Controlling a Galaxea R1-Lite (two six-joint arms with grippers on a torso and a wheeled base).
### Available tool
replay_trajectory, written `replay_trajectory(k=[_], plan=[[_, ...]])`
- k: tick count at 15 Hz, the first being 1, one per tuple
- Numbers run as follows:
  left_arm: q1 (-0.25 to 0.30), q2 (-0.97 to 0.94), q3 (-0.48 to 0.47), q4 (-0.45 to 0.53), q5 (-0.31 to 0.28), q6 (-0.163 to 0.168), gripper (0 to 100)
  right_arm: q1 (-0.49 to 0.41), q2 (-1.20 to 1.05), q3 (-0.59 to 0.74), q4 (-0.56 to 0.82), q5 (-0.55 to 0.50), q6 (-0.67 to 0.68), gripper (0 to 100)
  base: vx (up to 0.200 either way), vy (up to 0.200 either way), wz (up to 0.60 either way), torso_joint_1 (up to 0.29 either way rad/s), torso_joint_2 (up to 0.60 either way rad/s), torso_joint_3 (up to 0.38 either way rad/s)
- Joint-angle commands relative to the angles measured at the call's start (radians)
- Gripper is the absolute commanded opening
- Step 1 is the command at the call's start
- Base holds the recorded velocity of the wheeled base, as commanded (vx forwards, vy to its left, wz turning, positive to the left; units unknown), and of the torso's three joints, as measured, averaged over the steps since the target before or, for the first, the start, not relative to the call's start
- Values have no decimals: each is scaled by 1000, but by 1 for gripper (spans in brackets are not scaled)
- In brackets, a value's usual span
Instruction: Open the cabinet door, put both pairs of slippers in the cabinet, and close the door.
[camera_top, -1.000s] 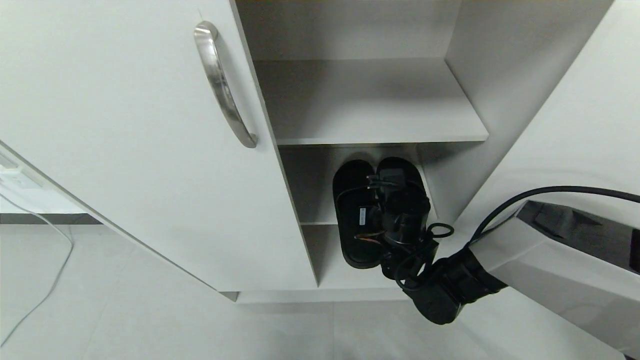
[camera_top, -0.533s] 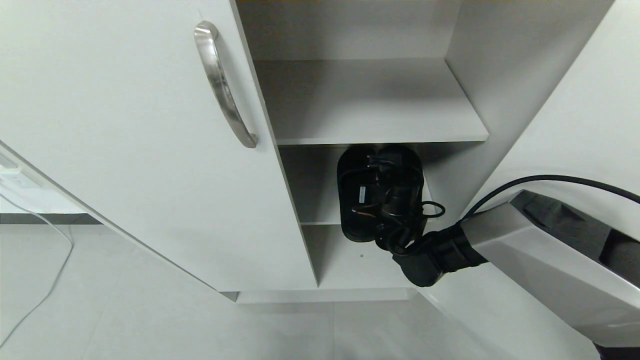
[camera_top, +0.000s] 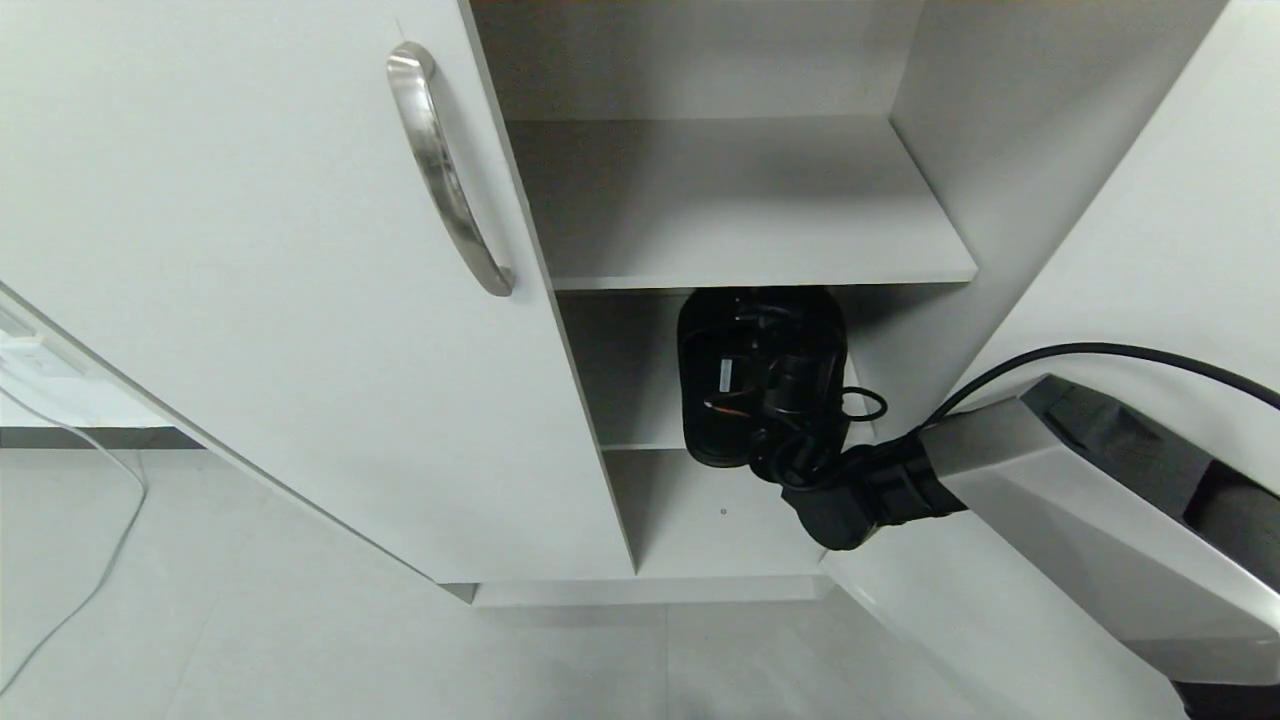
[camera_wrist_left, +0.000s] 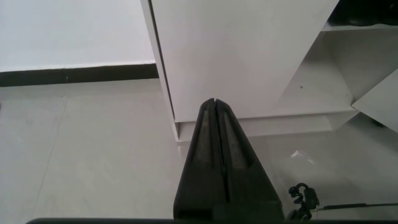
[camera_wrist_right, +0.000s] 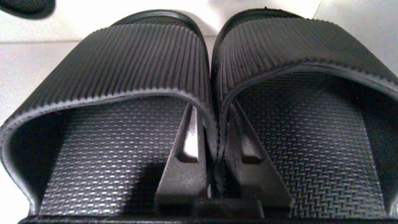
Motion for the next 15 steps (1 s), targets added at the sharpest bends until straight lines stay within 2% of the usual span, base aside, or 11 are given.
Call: replay_trajectory(k=[1, 11, 12, 15], plan=[[-1, 1, 0, 0, 0, 1, 0, 0, 17, -6, -1, -1, 0, 0, 0, 0, 0, 0, 0, 0], [1, 1, 0, 0, 1, -1, 0, -6, 54, -38, -1, -1, 3, 0, 0, 0, 0, 0, 0, 0], [-1, 1, 0, 0, 0, -1, 0, -6, 54, -36, -3, -1, 3, 100, 0, 0, 0, 0, 0, 0], [-1, 1, 0, 0, 0, -1, 0, -5, 32, -10, -6, -2, 3, 100, 0, 0, 0, 0, 0, 0]])
